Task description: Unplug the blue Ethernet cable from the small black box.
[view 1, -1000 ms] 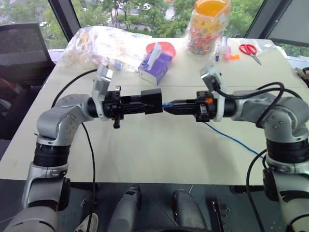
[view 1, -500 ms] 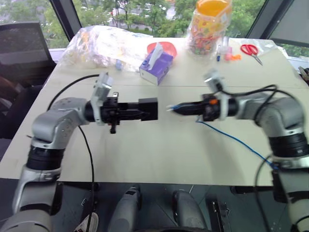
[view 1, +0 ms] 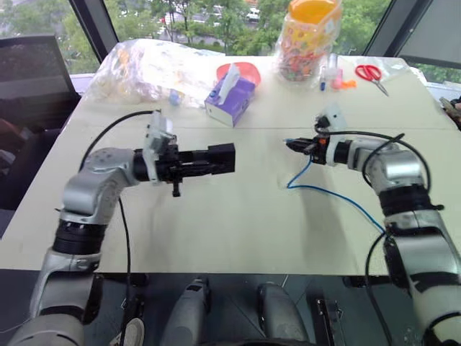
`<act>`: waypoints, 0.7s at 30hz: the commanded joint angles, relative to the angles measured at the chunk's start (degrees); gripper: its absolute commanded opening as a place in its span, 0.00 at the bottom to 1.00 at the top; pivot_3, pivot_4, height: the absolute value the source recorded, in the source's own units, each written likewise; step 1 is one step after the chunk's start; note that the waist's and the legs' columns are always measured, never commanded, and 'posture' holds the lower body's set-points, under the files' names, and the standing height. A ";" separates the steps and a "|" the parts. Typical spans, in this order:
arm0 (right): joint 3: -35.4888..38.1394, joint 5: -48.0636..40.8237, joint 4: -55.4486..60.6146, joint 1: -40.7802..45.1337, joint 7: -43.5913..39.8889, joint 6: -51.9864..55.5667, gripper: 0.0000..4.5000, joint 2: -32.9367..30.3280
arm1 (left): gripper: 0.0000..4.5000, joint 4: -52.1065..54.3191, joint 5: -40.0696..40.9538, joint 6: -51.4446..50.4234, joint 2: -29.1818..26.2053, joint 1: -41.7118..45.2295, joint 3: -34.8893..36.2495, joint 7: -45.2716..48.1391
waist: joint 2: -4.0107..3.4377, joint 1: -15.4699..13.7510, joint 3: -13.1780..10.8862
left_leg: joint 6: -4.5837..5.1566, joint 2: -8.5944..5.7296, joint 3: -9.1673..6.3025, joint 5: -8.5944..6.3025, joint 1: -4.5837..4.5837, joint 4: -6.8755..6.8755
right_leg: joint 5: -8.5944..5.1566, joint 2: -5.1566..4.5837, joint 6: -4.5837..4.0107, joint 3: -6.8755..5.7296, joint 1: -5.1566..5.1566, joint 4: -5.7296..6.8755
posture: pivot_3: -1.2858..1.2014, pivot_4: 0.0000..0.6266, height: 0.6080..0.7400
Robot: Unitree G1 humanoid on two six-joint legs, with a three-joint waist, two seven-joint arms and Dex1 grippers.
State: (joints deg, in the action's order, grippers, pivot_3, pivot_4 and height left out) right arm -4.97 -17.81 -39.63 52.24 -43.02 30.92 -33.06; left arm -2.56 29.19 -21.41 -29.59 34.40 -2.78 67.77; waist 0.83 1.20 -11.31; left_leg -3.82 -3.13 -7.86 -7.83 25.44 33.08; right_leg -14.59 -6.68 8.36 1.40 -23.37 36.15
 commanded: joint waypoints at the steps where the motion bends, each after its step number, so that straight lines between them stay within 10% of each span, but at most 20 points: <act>1: 1.94 3.77 -7.39 3.72 4.45 -5.20 0.01 1.94 | 0.11 -5.48 -5.81 9.17 3.25 1.88 -1.52 -2.72 | 0.00 -0.19 0.00 | 0.00 0.00 0.00 0.00 0.00 -0.02 | 0.01 0.00 0.02 0.00 0.00 0.00 | 0.52 0.24 0.91; 5: 1.88 7.57 -13.98 5.74 7.61 -9.11 0.26 3.53 | 0.11 -14.40 -10.29 16.27 8.51 3.93 -2.14 -6.55 | 0.00 -0.30 0.00 | 0.01 -0.04 -0.01 0.01 0.01 -0.02 | 0.02 0.00 0.05 -0.01 -0.01 0.01 | 0.52 0.24 0.91; 11: 5.23 7.82 -14.87 6.01 6.51 -11.07 0.95 1.99 | 0.11 -30.07 -16.18 27.71 14.52 9.00 -2.38 -12.12 | 0.00 -0.04 0.00 | 0.01 -0.04 -0.01 0.01 -0.03 0.00 | 0.04 0.01 0.09 -0.01 0.00 0.09 | 0.52 0.24 0.91; 21: 20.86 -8.52 19.35 -6.36 6.03 11.79 0.99 -1.58 | 0.11 -53.54 -22.96 42.07 20.41 15.21 -2.29 -21.02 | 0.00 -0.27 0.01 | 0.02 -0.04 -0.03 0.01 -0.02 0.02 | 0.07 0.00 0.17 -0.01 0.02 0.10 | 0.52 0.24 0.91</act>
State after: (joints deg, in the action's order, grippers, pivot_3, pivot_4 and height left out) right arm 12.60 -21.62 -29.05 47.77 -37.33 37.45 -34.20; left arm -53.75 7.61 17.80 -9.36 48.58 -5.67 48.30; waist 0.83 0.93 -11.30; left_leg -3.79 -3.16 -7.90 -7.83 25.41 33.10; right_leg -14.53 -6.68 8.53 1.38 -23.35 36.26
